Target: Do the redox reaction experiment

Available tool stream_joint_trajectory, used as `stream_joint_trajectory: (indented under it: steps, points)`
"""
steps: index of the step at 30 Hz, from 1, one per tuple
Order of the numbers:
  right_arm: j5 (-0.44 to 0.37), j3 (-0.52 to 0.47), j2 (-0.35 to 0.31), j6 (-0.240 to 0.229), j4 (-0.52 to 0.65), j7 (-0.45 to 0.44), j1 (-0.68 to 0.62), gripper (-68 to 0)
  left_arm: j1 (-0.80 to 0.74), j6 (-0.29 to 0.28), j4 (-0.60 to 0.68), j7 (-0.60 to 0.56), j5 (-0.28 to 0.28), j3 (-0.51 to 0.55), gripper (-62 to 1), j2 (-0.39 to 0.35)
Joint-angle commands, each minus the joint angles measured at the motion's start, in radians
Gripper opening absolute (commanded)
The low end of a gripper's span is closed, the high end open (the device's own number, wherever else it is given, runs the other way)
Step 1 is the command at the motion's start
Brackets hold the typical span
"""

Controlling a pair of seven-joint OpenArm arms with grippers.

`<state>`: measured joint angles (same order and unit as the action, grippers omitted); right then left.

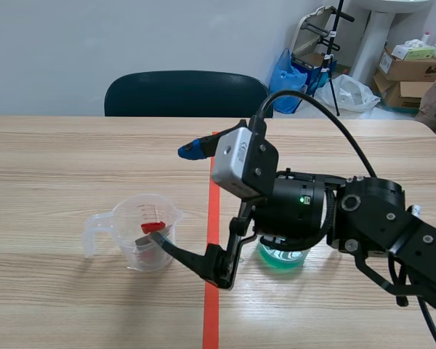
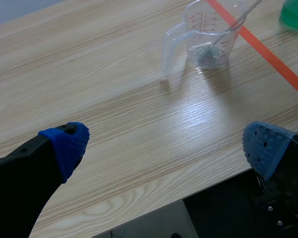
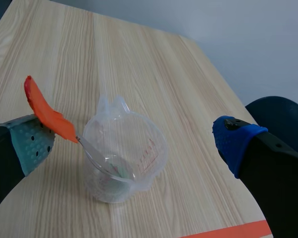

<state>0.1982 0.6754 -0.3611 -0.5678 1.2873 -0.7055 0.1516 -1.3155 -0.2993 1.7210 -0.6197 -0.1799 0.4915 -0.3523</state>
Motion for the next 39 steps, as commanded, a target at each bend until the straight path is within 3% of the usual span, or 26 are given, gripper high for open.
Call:
stream_joint_trajectory:
  steps: [1, 7, 12, 17, 24, 39]
  points:
    - [-0.005, -0.006, 0.006, 0.0, 0.017, -0.015, 0.015, 0.4, -0.001, -0.002, 0.013, -0.017, -0.01, -0.004, 1.4, 0.002]
    - [-0.005, 0.006, 0.013, 0.004, -0.005, -0.032, 0.015, 0.4, -0.001, -0.002, 0.013, -0.017, -0.01, -0.004, 1.4, 0.002]
    - [-0.003, 0.014, 0.046, 0.008, -0.085, -0.135, 0.015, 0.4, -0.001, -0.002, 0.013, -0.017, -0.01, -0.004, 1.4, 0.002]
    - [-0.003, 0.014, 0.051, 0.063, -0.127, -0.209, 0.015, 0.4, -0.001, -0.002, 0.013, -0.017, -0.01, -0.004, 1.4, 0.002]
    - [-0.003, 0.014, 0.051, 0.068, -0.139, -0.235, 0.015, 0.4, -0.001, -0.002, 0.013, -0.016, -0.01, -0.004, 1.4, 0.002]
    - [-0.004, 0.014, 0.051, 0.068, -0.139, -0.237, 0.015, -39.7, -0.001, -0.002, 0.013, -0.017, -0.01, -0.004, 1.4, 0.002]
